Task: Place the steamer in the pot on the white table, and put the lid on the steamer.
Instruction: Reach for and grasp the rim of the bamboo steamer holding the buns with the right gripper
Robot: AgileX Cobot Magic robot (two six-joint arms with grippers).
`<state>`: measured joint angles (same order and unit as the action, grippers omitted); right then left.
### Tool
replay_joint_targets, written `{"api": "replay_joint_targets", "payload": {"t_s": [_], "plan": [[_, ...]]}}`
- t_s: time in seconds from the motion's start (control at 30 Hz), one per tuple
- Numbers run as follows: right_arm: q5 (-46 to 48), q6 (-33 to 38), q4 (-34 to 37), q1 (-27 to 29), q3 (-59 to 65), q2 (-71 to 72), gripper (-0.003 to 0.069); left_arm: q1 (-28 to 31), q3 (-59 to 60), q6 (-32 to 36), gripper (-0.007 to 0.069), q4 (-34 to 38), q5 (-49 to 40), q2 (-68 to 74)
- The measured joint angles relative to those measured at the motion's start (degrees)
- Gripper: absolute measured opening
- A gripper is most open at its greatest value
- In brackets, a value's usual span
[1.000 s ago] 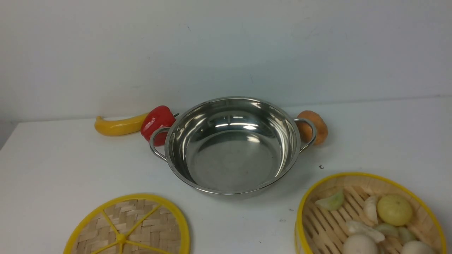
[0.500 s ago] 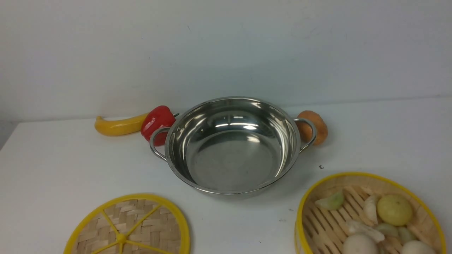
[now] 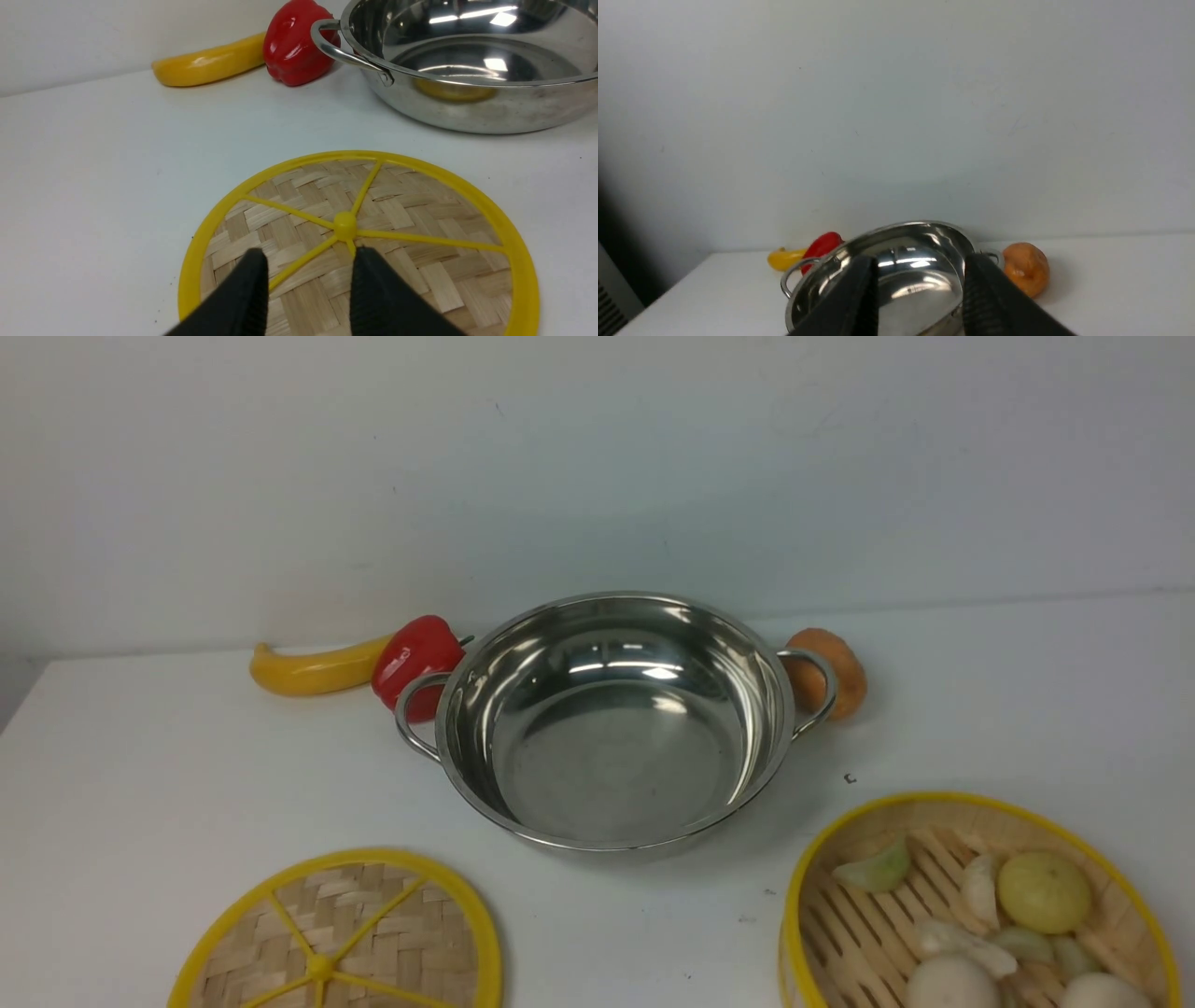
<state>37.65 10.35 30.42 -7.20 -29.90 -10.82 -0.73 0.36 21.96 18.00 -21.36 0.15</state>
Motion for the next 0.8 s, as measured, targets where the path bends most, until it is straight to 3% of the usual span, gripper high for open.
{"api": "replay_joint_targets", "payload": {"t_s": [0.13, 0.23, 0.33, 0.47, 0.8], "plan": [[8.36, -0.26, -7.82, 0.00, -3.45, -10.25, 0.0269, 0.00, 0.00, 0.00, 0.0241, 0.00, 0.00, 0.00], [19.91, -2.10, -16.20, 0.00, -8.33, -23.16, 0.0269, 0.00, 0.00, 0.00, 0.0241, 0.00, 0.00, 0.00], [24.60, -2.79, -19.45, 0.00, -11.59, -32.98, 0.0269, 0.00, 0.00, 0.00, 0.0241, 0.00, 0.00, 0.00], [25.35, -2.99, -23.33, 0.00, -16.03, -48.48, 0.0269, 0.00, 0.00, 0.00, 0.0241, 0.00, 0.00, 0.00], [19.53, -2.06, -28.03, 0.00, -19.13, -66.77, 0.0288, 0.00, 0.00, 0.00, 0.0241, 0.00, 0.00, 0.00]]}}
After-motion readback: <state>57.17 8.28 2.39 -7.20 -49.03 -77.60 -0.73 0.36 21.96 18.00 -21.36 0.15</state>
